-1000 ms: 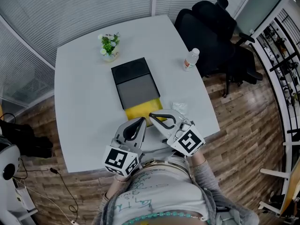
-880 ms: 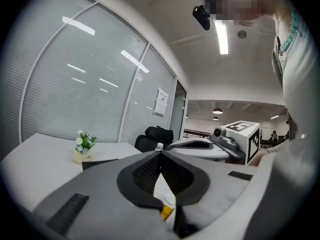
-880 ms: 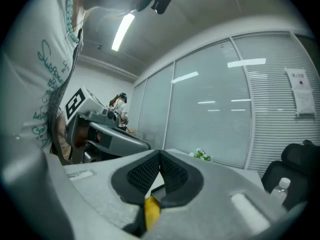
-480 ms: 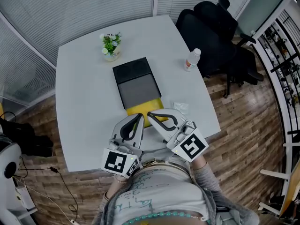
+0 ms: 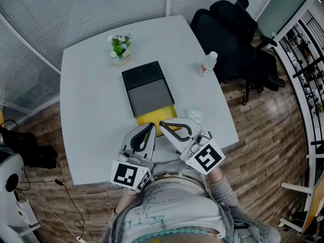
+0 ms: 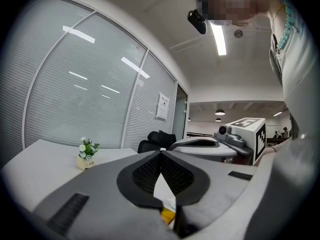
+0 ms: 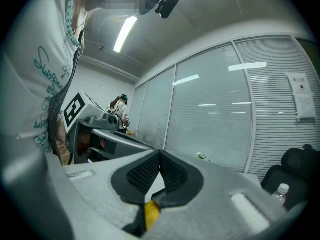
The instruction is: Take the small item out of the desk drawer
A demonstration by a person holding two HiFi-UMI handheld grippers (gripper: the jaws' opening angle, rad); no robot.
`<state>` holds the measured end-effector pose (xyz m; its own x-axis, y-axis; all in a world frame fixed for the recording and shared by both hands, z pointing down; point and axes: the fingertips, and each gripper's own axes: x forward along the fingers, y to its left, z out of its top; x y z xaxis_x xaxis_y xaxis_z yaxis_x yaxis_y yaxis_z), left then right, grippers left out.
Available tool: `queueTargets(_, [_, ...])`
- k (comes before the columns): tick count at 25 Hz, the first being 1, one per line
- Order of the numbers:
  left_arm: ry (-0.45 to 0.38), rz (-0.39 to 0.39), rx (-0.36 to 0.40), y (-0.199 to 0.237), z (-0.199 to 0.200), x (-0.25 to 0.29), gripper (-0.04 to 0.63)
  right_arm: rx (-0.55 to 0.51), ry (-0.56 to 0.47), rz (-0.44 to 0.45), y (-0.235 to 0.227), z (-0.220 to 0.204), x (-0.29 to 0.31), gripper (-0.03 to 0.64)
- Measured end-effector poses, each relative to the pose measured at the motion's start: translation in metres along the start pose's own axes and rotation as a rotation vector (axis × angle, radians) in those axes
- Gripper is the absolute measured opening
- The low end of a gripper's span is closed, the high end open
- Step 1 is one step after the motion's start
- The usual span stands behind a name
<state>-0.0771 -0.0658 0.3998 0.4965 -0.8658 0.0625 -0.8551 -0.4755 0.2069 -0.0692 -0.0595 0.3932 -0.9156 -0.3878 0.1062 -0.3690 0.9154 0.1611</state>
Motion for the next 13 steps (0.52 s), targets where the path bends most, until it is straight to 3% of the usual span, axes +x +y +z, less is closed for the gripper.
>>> queueTargets(13, [0.012,0.005,0.004,0.004,-0.0021,0.0014,-0.002,-0.014,0.024,0.017,-0.0011,-0.0051,0.0028,0.002])
